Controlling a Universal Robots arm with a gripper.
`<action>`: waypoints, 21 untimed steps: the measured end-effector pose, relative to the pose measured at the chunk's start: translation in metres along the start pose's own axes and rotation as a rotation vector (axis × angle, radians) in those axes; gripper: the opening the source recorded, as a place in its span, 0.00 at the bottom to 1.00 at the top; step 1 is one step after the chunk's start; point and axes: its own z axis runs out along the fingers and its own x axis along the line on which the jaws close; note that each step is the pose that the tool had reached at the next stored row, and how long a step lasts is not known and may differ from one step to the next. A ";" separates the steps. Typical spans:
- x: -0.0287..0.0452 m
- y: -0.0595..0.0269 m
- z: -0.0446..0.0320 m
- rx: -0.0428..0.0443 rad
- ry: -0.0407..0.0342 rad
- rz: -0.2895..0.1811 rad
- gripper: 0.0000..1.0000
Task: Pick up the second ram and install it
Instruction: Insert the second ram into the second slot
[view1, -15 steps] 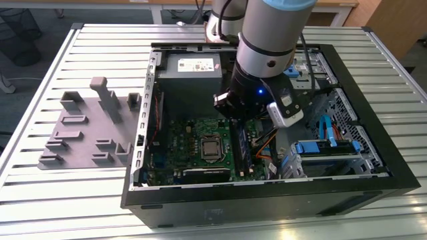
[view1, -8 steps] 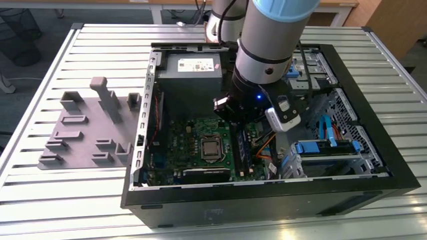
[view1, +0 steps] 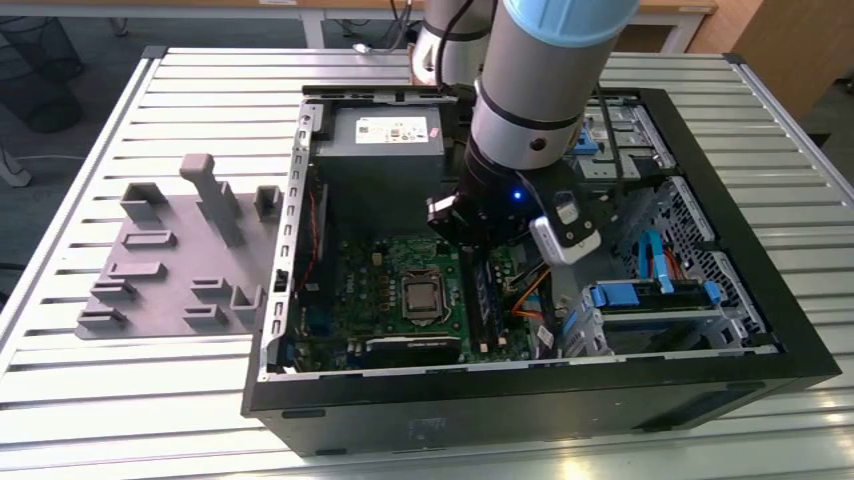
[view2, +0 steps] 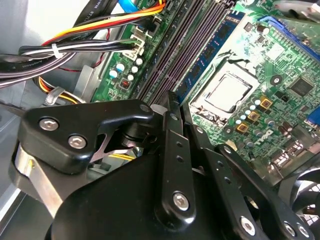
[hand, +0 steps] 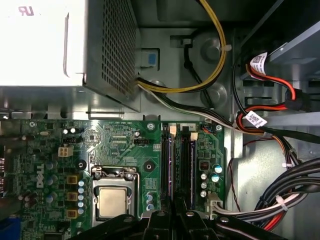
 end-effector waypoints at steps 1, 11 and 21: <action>-0.0001 -0.0001 0.0017 0.0001 0.0000 0.000 0.14; -0.0004 -0.0030 0.0110 0.0000 -0.0007 0.006 0.14; -0.0006 -0.0059 0.0153 -0.0009 -0.0014 0.025 0.14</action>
